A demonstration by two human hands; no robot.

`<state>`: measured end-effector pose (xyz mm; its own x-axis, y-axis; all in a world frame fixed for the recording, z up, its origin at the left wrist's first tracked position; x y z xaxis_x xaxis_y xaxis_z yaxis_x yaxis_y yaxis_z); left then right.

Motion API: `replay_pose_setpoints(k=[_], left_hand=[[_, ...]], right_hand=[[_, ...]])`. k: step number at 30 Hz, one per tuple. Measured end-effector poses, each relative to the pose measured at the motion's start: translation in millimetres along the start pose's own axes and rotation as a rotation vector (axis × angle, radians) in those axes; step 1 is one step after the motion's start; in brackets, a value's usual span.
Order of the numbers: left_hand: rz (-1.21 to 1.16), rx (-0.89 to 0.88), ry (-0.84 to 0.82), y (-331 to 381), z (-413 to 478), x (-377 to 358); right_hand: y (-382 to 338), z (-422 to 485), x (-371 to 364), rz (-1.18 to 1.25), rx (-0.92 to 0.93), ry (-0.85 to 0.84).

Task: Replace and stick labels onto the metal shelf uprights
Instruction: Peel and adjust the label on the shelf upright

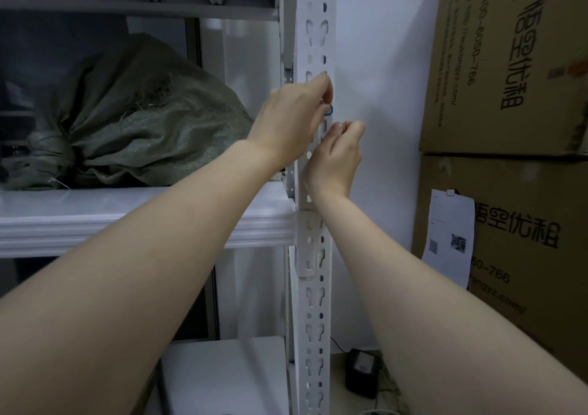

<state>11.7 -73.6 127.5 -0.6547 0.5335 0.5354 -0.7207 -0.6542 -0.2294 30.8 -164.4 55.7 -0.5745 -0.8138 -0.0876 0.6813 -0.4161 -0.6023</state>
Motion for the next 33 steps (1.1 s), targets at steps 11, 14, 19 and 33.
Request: replay_pose_setpoints(k=[11, 14, 19, 33], left_hand=[[-0.051, 0.048, 0.038, -5, 0, 0], [-0.037, 0.038, 0.04, -5, -1, -1], [-0.014, 0.018, 0.025, -3, -3, -1], [0.011, 0.065, -0.005, -8, -9, -7]], right_hand=[[-2, -1, 1, 0.015, 0.007, -0.007], [-3, -2, 1, 0.02, 0.015, -0.008], [-3, -3, 2, 0.023, 0.023, -0.007], [0, -2, 0, 0.009, 0.005, -0.003]])
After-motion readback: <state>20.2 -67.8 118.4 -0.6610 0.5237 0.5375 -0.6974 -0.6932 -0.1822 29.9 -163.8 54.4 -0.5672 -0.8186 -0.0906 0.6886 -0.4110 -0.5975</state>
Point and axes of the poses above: each hand's wrist, its own z-axis towards the middle knuckle, its own x-axis out of the back of the hand, y = z × x, the point moved 10 cm from there along z, towards the middle knuckle, and after that the axes turned 13 degrees about -y, right-handed, at the moved point
